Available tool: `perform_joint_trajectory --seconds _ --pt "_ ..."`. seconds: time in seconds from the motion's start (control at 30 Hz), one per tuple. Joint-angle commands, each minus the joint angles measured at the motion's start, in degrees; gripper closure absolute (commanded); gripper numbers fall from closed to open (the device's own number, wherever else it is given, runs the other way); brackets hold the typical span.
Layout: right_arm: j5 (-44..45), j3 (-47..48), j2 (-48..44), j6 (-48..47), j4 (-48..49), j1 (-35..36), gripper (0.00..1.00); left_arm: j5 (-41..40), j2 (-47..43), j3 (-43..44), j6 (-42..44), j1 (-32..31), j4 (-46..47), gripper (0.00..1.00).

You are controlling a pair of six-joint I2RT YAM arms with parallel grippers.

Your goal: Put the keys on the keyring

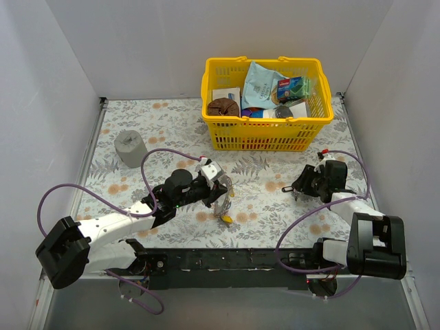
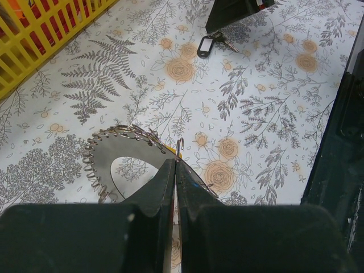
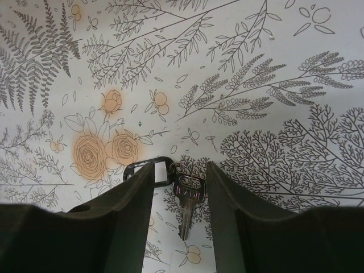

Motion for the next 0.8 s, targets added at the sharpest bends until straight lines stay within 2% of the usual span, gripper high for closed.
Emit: perform_joint_trajectory --seconds 0.0,0.17,0.27,0.4,0.43,0.77 --pt "-1.9 2.4 2.3 -0.1 3.9 -0.5 0.5 1.1 -0.6 1.5 -0.5 -0.2 1.3 1.0" --pt "-3.7 2.5 3.8 0.2 4.5 -0.7 0.53 1.1 -0.6 1.4 -0.6 -0.2 1.2 1.0" --pt "-4.8 2.2 3.6 0.3 4.5 -0.8 0.6 1.0 -0.6 1.4 -0.5 -0.2 1.1 1.0" --pt "-6.0 1.5 3.1 0.4 4.4 -0.8 0.62 1.0 -0.1 1.8 -0.1 -0.2 1.2 1.0" --pt "-6.8 1.4 3.2 0.4 4.3 -0.8 0.65 1.0 0.0 1.9 -0.1 -0.2 1.1 1.0" --pt "-6.3 1.2 2.1 -0.6 0.8 -0.8 0.66 1.0 -0.2 1.7 -0.2 -0.2 0.9 1.0"
